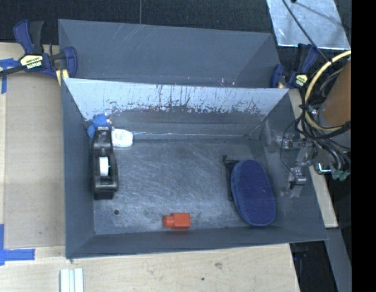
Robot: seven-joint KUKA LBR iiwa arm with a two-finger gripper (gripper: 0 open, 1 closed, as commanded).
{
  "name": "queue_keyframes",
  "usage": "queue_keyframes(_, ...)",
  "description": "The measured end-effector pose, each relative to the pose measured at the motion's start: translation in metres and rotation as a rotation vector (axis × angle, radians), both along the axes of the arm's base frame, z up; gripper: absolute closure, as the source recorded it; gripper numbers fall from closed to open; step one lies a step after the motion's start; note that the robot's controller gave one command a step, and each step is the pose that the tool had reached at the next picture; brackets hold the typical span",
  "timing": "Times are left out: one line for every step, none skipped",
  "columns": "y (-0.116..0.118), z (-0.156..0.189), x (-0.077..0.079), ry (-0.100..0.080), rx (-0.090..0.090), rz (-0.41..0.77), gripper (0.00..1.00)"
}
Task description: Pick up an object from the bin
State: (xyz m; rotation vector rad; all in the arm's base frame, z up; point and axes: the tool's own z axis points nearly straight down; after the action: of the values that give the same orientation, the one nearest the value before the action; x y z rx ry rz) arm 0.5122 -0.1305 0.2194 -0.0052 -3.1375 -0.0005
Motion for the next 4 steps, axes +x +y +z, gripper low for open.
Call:
queue_keyframes(0.044,-0.151,0.094,0.001,0.000,0.194,0.00)
queue_keyframes(0.044,-0.145,0.097,-0.016,-0.002,0.193,1.00)
queue_keyframes(0.044,-0.147,0.096,-0.013,-0.001,0.194,0.00)
queue_keyframes(-0.005,-0.139,0.017,-0.015,0.011,0.444,0.00)
